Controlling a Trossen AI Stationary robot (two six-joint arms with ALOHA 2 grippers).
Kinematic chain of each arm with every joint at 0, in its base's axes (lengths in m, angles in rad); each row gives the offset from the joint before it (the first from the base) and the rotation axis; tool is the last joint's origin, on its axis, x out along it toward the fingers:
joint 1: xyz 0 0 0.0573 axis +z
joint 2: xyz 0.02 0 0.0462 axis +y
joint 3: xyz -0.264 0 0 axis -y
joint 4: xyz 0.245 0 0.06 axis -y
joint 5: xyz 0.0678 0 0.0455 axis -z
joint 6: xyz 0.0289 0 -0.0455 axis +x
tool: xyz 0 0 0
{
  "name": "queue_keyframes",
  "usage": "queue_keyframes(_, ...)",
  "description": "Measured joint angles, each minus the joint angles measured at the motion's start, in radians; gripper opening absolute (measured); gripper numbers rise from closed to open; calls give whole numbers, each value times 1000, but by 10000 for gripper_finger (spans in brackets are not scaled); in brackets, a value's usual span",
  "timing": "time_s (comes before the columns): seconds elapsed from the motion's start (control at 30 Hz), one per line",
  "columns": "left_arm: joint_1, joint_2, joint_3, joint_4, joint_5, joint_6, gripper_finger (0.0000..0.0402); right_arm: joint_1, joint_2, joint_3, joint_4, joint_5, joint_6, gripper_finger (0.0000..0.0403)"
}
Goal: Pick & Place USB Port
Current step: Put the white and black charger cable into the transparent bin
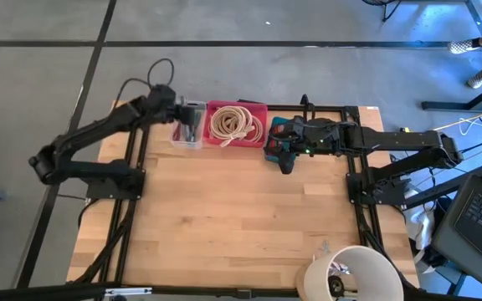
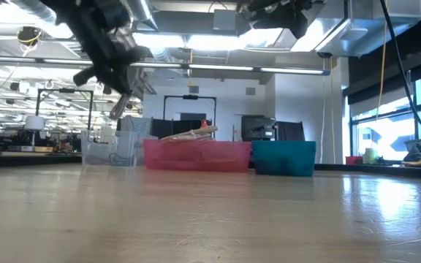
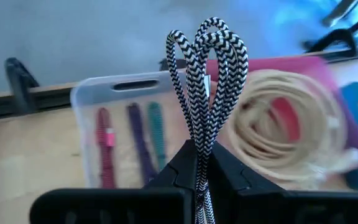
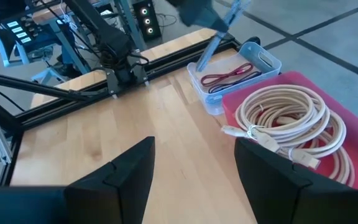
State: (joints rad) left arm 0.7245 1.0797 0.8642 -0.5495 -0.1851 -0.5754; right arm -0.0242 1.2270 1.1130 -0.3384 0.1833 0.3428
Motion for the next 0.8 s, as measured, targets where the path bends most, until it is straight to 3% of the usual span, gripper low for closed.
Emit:
queue_keyframes(0.2,162,143,0,7,123,139,10,0,0,0,-1,0,16,223)
queue_keyframes(0.8,201,451,1,62,163,196,10,0,0,0,-2,0,22,223)
